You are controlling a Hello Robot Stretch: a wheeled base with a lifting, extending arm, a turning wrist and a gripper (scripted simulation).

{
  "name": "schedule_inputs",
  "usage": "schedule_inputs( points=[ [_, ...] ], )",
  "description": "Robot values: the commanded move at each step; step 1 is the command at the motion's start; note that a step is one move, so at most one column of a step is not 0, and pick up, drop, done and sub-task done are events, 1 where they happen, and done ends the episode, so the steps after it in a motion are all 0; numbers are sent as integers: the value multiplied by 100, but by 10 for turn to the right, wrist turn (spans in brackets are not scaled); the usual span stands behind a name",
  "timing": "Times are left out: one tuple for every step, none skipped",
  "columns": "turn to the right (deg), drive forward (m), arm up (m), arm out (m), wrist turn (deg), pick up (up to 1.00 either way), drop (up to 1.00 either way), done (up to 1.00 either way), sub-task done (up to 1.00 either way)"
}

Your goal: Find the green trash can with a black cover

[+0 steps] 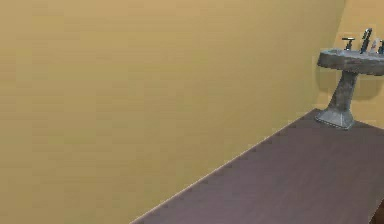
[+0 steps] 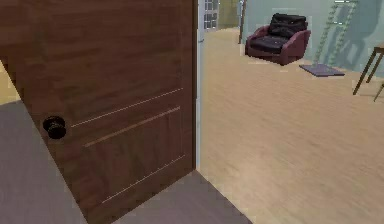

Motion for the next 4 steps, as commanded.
schedule_inputs(
  points=[
    [60, 0, 0, 0, 0, 0, 0, 0, 0],
    [0, 65, 0, 0, 0, 0, 0, 0, 0],
    [450, 0, 0, 0, 0, 0, 0, 0, 0],
    [390, 0, 0, 0, 0, 0, 0, 0, 0]
  ],
)
